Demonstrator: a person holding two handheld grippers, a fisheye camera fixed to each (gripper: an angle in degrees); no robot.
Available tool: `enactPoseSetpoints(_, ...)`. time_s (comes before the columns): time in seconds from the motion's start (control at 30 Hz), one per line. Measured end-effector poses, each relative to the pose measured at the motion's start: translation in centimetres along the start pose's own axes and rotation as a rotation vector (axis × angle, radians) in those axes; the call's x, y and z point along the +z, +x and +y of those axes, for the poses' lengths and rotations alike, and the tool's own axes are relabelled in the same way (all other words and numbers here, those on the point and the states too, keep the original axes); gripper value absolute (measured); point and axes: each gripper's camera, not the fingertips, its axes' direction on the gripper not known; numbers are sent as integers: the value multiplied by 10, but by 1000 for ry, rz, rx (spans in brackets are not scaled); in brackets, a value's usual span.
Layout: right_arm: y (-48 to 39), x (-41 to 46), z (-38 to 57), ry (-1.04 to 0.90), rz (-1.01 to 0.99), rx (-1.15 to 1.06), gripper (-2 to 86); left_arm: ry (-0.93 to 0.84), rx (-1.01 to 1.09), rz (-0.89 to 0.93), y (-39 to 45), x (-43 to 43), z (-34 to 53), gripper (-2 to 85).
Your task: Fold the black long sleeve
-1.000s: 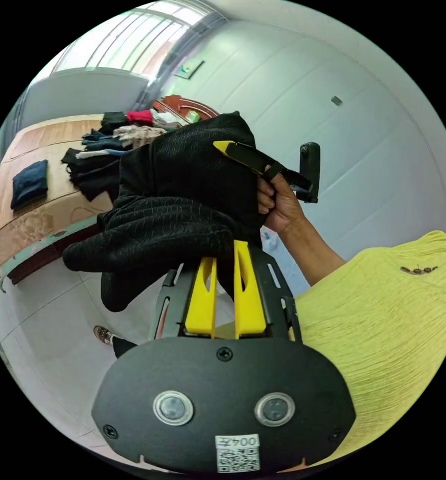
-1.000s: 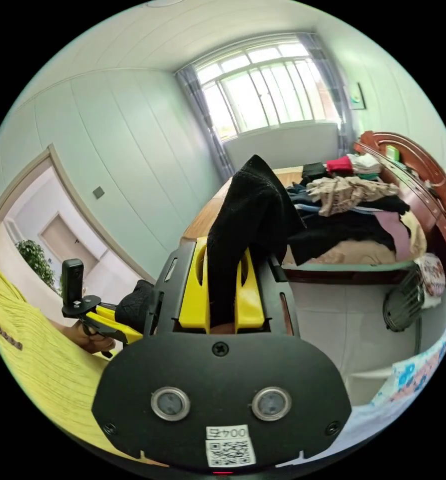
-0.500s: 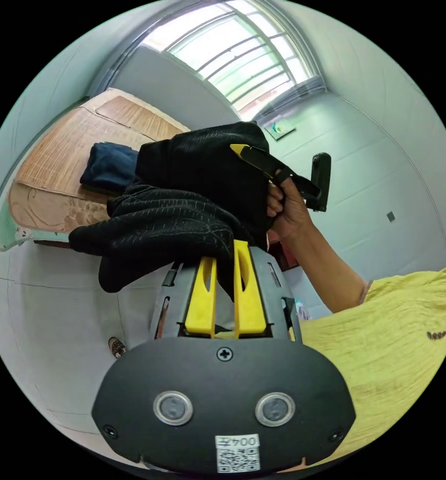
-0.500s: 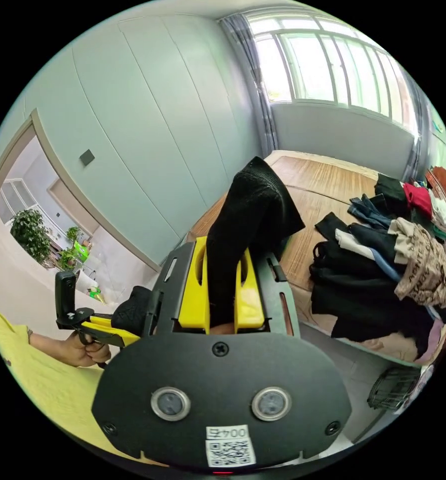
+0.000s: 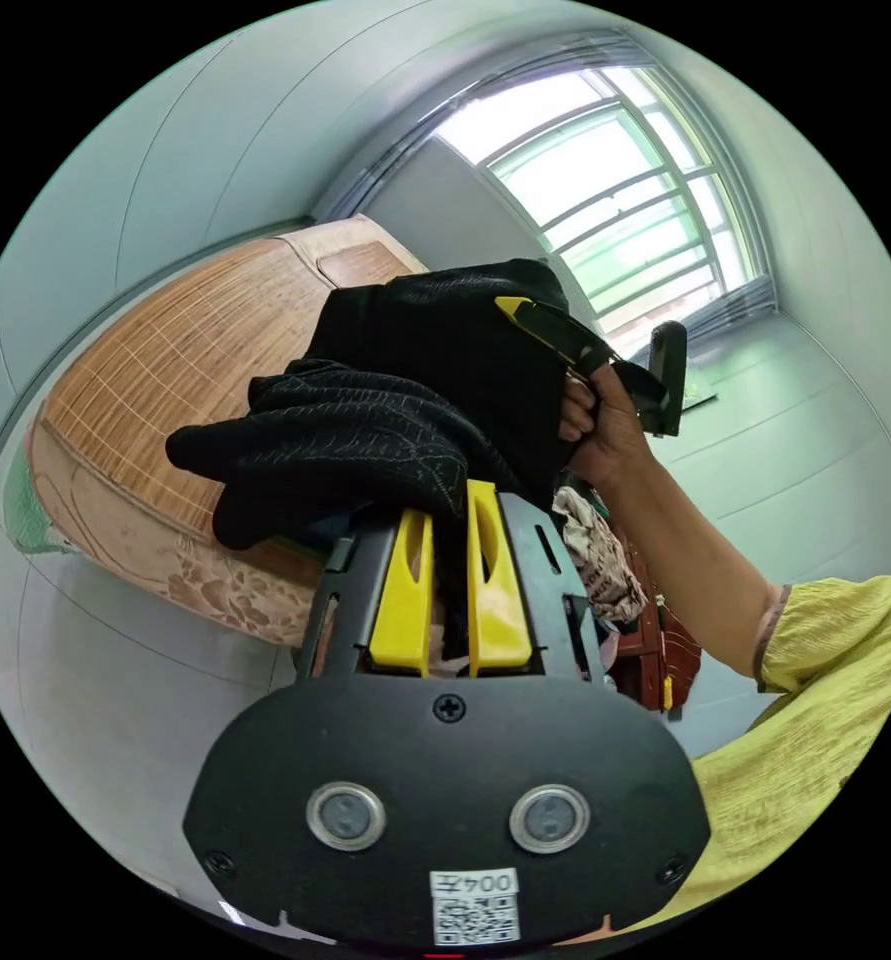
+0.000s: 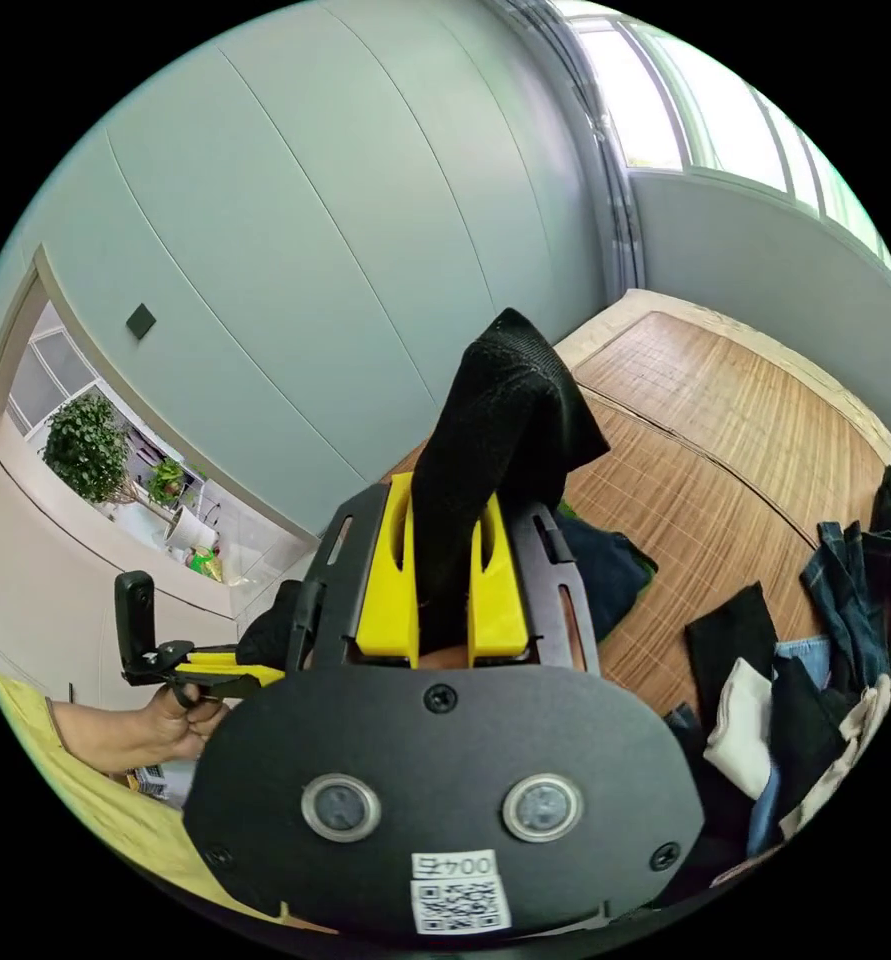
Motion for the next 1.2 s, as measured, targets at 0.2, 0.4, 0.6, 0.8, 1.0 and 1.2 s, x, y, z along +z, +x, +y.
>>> enactPoseSetpoints(0.2,93,127,-15,-23,-74,17,82,69,-105,-40,-37,55,-84,71)
enactPoseSetpoints(0.4,201,275,61,-303,-31,217,82,9,-449,54,-101,140,-72,67)
enactPoseSetpoints(0.6,234,296,102,-246,-107,297,82,55,-463,89,-60,132,-105,67)
enactPoseSetpoints(0.8,234,332,130,-300,-40,239,93,-28,-514,-2,-57,182,-123,71)
enactPoseSetpoints(1.0,242,305,136,-234,63,303,89,-66,-508,-7,-20,191,-141,42)
enactPoseSetpoints(1.2,172,251,169,-233,150,56,83,-130,-92,-351,99,177,-181,18)
